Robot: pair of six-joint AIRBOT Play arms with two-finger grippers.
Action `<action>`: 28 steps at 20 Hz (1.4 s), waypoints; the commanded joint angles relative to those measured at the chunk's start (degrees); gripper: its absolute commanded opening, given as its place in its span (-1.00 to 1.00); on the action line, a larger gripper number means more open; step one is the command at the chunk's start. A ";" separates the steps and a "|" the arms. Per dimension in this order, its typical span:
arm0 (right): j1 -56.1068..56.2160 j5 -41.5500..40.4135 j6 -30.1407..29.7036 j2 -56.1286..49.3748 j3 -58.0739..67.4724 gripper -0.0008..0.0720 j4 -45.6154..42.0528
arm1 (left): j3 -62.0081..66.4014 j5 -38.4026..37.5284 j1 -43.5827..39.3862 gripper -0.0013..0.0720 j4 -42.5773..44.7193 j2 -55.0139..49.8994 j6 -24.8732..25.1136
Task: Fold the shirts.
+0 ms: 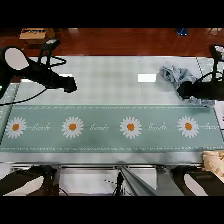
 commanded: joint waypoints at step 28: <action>-0.07 -26.16 11.10 -0.50 0.09 0.16 -20.85 | -0.02 9.64 -0.02 0.99 -1.03 -1.57 0.50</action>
